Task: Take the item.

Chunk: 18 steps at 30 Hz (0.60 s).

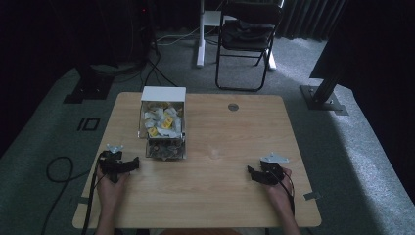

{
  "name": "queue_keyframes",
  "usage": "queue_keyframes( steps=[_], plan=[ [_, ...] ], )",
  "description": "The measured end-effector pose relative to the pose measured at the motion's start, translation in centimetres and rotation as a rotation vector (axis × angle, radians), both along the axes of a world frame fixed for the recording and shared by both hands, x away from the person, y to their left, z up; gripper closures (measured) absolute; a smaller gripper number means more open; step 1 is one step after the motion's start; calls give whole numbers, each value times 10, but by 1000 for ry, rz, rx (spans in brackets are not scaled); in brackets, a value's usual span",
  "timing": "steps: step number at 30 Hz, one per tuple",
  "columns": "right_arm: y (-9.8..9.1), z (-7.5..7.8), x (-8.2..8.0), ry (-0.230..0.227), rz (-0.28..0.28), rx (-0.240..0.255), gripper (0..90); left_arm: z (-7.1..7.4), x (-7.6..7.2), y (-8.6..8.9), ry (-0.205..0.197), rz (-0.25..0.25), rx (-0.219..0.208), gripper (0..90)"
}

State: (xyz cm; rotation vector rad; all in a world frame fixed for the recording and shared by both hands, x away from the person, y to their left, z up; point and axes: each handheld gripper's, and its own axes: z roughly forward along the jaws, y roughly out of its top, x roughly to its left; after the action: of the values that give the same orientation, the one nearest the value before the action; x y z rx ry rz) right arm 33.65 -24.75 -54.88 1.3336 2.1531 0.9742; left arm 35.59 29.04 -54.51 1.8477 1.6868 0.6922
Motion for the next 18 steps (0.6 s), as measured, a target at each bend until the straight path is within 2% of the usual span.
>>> queue_keyframes(
  steps=[18],
  plan=[
    [5,0,1,0,24,0,345,0,-5,-1,-6,-14,0,62]
  ],
)
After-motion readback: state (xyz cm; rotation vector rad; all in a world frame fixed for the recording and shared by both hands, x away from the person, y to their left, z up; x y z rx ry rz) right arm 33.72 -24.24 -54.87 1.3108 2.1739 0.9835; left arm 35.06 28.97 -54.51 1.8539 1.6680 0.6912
